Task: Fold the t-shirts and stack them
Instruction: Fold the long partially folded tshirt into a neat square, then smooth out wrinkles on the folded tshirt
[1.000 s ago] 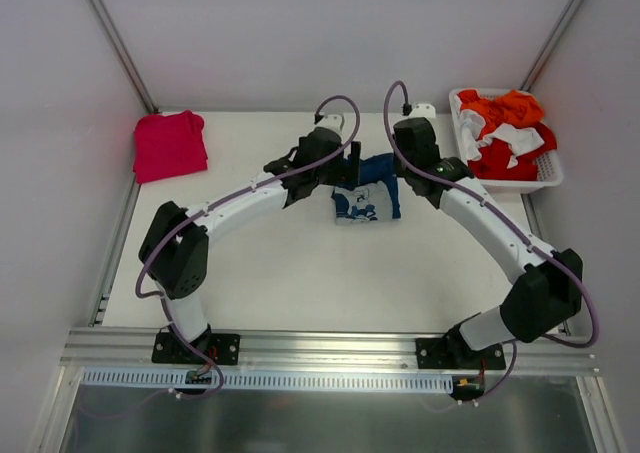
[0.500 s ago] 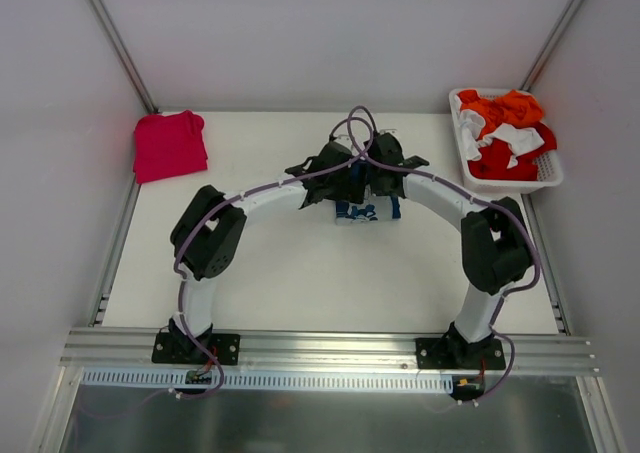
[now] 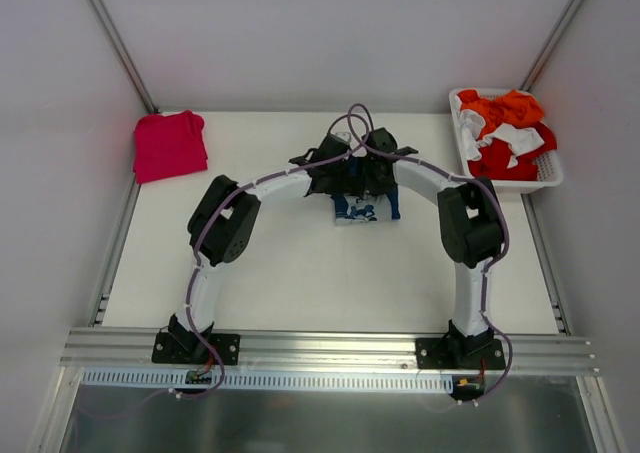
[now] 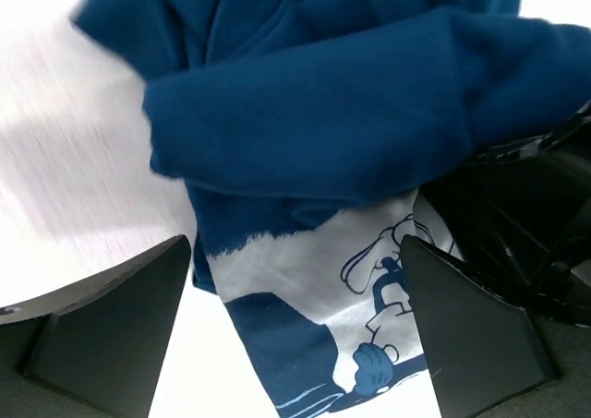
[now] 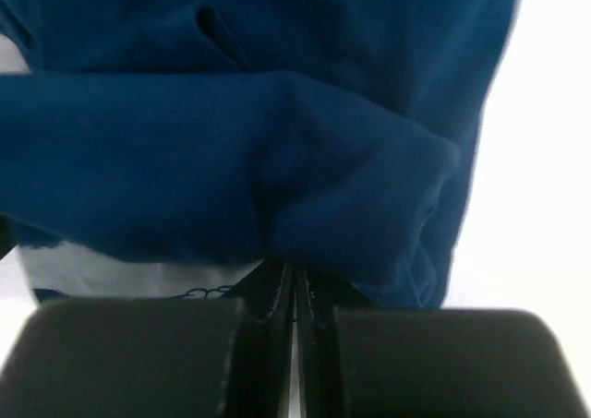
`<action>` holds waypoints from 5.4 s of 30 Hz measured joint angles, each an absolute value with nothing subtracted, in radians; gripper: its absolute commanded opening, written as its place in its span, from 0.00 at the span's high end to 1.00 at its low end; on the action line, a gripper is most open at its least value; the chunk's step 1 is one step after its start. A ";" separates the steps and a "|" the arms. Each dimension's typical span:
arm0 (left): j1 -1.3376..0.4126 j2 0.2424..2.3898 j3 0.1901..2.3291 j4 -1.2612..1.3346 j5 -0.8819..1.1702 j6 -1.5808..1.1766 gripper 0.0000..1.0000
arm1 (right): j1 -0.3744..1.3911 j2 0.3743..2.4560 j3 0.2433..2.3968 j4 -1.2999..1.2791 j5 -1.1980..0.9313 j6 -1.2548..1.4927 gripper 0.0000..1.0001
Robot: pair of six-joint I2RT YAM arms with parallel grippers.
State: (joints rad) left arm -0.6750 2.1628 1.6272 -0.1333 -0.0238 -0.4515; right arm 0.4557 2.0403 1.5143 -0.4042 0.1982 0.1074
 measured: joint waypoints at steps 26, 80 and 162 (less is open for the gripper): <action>-0.830 1.772 1.021 -0.083 -0.006 -0.709 0.27 | 0.800 1.674 1.000 -0.387 0.262 0.370 1.00; -1.026 1.414 0.754 0.198 -0.216 -0.516 0.19 | 0.980 1.318 0.863 -0.526 0.590 0.464 0.69; -0.978 1.452 0.804 0.150 -0.167 -0.535 1.00 | 0.947 1.053 0.859 -0.632 0.651 0.411 1.00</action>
